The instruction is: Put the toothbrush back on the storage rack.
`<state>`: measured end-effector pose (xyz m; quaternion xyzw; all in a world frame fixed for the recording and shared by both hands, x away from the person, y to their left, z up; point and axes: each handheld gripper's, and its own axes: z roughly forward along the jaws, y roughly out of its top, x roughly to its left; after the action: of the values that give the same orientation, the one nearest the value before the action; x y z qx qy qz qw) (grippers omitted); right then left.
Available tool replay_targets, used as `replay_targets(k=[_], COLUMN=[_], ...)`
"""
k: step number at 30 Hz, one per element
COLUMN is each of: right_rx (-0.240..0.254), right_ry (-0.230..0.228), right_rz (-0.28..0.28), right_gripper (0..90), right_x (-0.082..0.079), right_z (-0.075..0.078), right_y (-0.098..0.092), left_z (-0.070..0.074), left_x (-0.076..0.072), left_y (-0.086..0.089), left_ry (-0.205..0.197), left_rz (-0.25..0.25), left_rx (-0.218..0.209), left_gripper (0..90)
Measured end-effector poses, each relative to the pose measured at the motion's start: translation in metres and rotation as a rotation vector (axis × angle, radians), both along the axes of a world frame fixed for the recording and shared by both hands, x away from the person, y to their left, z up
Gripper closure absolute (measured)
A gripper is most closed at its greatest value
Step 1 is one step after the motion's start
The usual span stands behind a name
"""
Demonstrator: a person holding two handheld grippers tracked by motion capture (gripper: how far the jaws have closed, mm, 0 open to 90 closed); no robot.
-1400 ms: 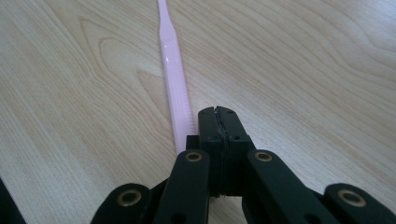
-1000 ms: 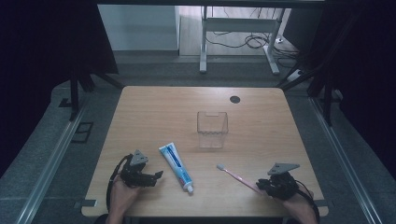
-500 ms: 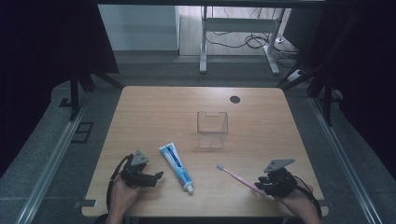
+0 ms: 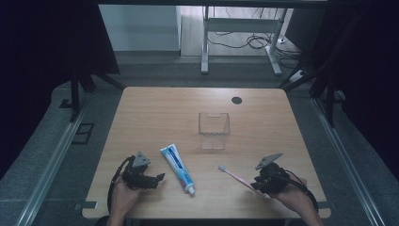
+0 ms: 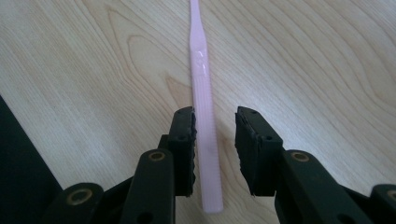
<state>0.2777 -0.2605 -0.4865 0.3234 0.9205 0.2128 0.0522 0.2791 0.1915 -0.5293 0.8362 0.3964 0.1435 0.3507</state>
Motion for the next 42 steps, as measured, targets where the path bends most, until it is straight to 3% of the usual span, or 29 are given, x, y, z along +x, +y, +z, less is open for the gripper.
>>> replay_targets(k=[12, 33, 42], right_rx=[-0.100, -0.276, -0.282], right_ry=[0.068, 0.112, 0.119], right_rz=[0.054, 0.111, 0.103], right_gripper=[72.0, 75.2, 79.1], right_x=[0.015, 0.032, 0.034], right_z=[0.000, -0.011, -0.012], right_y=[0.029, 0.060, 0.063], left_z=[-0.001, -0.001, -0.001], left_x=[0.001, 0.000, 0.000], left_y=[0.000, -0.001, -0.002], left_ry=[0.005, 0.014, 0.011], left_rz=[-0.002, -0.009, -0.011], left_rx=[0.001, 0.007, 0.010], left_gripper=[12.9, 12.9, 12.9])
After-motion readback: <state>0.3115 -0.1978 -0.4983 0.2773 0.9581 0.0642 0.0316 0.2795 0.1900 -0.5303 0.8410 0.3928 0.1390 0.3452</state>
